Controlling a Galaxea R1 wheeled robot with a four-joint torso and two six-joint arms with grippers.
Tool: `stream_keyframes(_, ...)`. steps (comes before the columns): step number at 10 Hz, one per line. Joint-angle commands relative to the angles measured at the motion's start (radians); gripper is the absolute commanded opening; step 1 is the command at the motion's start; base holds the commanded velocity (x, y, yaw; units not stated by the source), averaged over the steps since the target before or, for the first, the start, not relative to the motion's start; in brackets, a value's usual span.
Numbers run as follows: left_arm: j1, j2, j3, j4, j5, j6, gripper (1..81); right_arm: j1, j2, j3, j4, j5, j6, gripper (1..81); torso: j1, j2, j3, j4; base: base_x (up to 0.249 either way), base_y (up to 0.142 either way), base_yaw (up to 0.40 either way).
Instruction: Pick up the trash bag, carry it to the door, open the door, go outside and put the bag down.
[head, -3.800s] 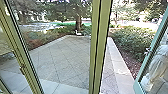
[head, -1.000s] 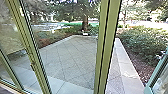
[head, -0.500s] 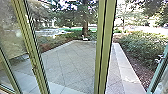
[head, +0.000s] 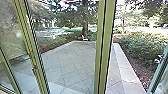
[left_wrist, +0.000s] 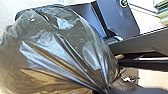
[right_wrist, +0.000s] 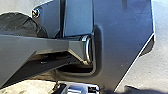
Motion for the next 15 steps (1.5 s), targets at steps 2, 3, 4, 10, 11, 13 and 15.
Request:
stream_keyframes(2,-0.052,0.019,-0.019,-0.004,0.045,0.001,1.0,0.011,0.086,-0.087,-0.022,0.028,-0.002,81.1,0.0,0.0,0.0,0.0,0.0,0.0,0.0)
stream_keyframes(3,-0.052,0.024,-0.019,-0.004,0.032,0.001,1.0,0.012,0.09,-0.092,-0.021,0.029,-0.002,81.1,0.0,0.0,0.0,0.0,0.0,0.0,0.0)
stream_keyframes(4,-0.054,0.025,-0.021,-0.004,0.024,0.0,1.0,0.014,0.09,-0.089,-0.016,0.028,-0.002,81.1,0.0,0.0,0.0,0.0,0.0,0.0,0.0)
stream_keyframes(10,-0.054,0.037,-0.019,0.004,0.033,0.001,1.0,0.009,0.099,-0.09,-0.015,0.029,-0.002,81.1,0.0,0.0,0.0,0.0,0.0,0.0,0.0)
stream_keyframes(11,-0.054,0.036,-0.019,0.004,0.035,0.001,1.0,0.009,0.102,-0.087,-0.024,0.029,-0.004,81.1,0.0,0.0,0.0,0.0,0.0,0.0,0.0)
stream_keyframes(13,-0.054,0.036,-0.02,0.008,0.036,0.003,1.0,0.011,0.104,-0.089,-0.027,0.029,-0.004,81.1,0.0,0.0,0.0,0.0,0.0,0.0,0.0)
stream_keyframes(15,-0.054,0.034,-0.019,0.008,0.038,0.003,1.0,0.011,0.104,-0.089,-0.026,0.029,-0.004,81.1,0.0,0.0,0.0,0.0,0.0,0.0,-0.061)
